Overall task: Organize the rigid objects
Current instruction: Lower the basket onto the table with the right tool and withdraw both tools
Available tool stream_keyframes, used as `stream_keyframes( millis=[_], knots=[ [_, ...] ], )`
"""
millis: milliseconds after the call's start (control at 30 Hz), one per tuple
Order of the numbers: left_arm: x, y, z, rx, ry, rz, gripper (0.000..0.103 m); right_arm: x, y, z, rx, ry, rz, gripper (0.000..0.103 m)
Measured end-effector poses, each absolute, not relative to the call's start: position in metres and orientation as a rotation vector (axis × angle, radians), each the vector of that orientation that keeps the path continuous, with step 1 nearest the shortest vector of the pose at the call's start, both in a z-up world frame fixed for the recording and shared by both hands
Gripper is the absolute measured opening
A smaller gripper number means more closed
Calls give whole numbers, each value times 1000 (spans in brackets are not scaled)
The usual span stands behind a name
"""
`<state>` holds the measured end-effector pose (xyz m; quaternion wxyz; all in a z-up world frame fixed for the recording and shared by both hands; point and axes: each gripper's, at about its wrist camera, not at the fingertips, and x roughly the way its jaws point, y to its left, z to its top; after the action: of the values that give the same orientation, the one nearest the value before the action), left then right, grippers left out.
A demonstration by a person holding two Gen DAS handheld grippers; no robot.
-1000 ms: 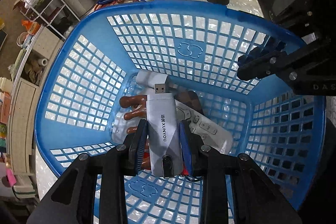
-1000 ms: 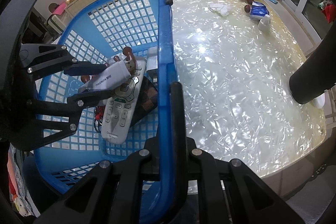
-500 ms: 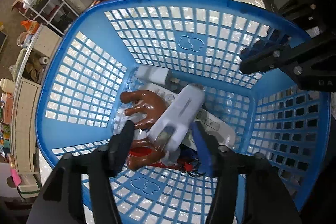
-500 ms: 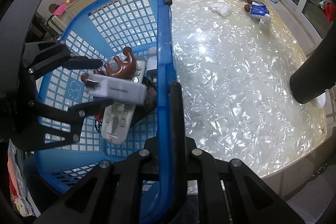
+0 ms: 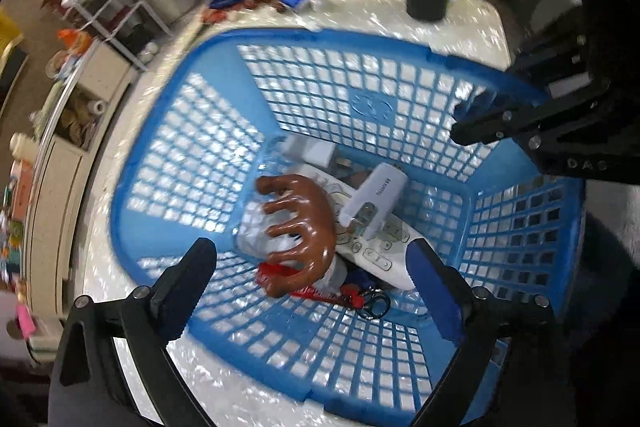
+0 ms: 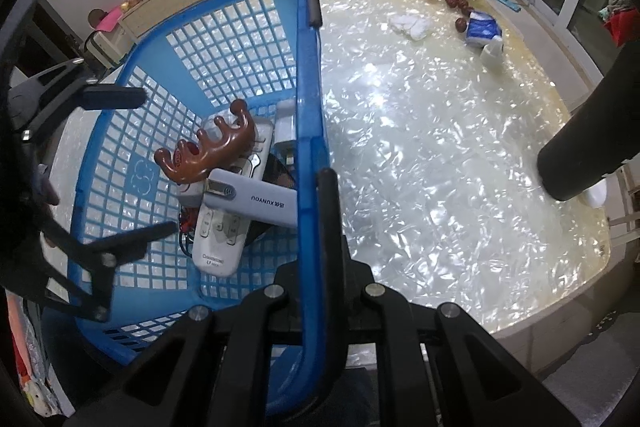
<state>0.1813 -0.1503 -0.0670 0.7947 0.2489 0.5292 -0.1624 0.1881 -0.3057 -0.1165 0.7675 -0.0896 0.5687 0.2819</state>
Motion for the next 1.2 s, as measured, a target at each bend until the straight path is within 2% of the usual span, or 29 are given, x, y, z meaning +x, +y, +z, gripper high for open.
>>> stream_keyframes(
  millis=[133, 200, 267, 333, 400, 533, 667, 767, 833, 1200],
  knots=[
    [166, -137, -43, 465, 1093, -292, 102, 182, -304, -104, -211, 1198, 596, 18],
    [157, -130, -34, 437, 1062, -248, 102, 179, -302, -98, -216, 1184, 593, 38],
    [147, -119, -28, 396, 1033, -180, 102, 174, -299, -92, -210, 1166, 599, 48],
    [138, -106, -24, 319, 1021, -114, 102, 170, -294, -86, -210, 1153, 603, 53],
    [128, -85, -18, 202, 1018, -41, 102, 165, -290, -82, -227, 1137, 593, 65],
    [105, -53, -13, 63, 1012, 32, 102, 157, -282, -75, -237, 1103, 568, 72],
    [81, -31, -9, -16, 978, 143, 102, 150, -276, -66, -243, 1053, 558, 91],
    [63, -19, -5, -112, 938, 177, 102, 138, -264, -56, -246, 1030, 597, 100],
    [53, -15, -1, -157, 919, 185, 102, 128, -255, -49, -257, 1000, 612, 102],
    [-3, -17, 27, -233, 804, 197, 102, 78, -235, -20, -272, 901, 630, 103]
  ],
)
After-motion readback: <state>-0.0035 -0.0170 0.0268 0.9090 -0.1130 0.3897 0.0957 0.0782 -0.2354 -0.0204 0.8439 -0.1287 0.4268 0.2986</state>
